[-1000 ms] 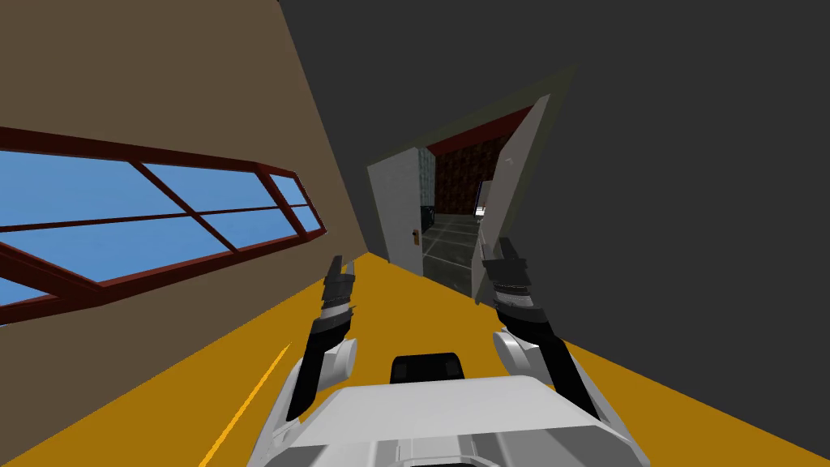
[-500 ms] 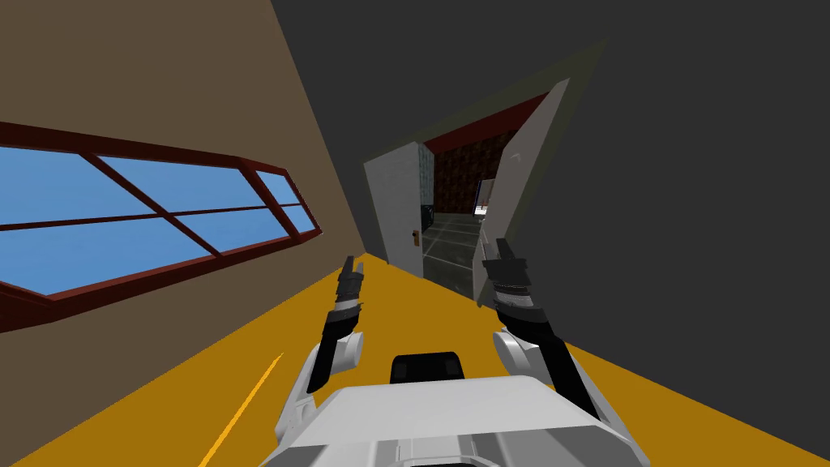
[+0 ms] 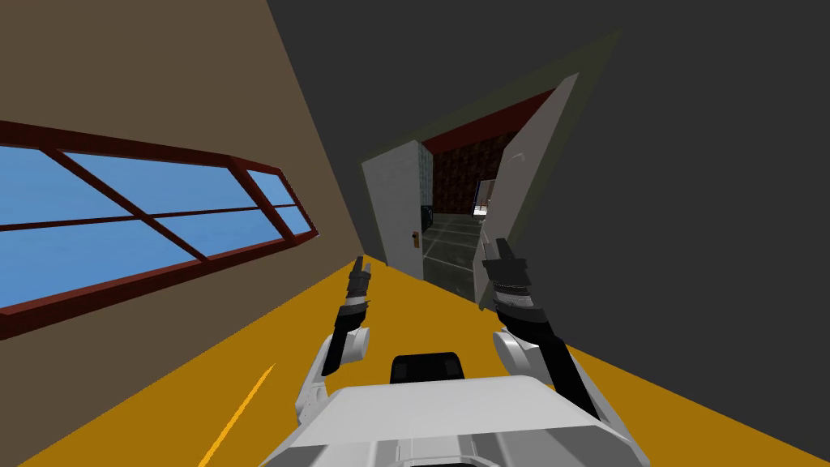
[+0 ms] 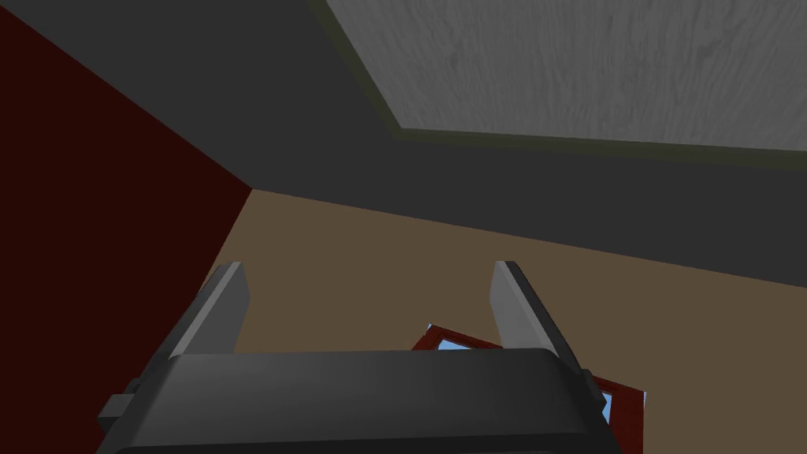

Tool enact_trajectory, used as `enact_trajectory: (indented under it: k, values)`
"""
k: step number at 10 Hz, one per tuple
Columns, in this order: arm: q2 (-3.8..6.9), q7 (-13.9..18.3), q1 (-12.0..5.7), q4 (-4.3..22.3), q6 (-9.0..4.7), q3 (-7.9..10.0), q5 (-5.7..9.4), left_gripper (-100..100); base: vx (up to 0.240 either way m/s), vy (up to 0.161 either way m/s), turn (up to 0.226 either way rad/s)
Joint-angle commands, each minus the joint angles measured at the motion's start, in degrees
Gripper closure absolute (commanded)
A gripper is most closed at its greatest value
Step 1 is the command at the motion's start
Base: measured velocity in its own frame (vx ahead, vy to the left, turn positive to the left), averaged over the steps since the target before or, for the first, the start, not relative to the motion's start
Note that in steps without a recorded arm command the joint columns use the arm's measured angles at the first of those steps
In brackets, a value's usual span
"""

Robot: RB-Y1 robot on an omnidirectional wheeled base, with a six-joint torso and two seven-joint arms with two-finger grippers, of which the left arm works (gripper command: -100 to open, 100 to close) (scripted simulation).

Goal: Push the door open

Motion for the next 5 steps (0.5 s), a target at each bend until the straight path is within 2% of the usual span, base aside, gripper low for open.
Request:
enact_trajectory:
  k: [1, 5]
  values:
    - [0.61, 0.4, -1.81, 2.5, 0.18, -0.18, 0.21, -100, 0.096, 0.032, -0.032]
    - [1.49, 1.1, -5.66, 8.8, 0.01, -1.29, 0.48, -100, 0.089, 0.034, -0.032]
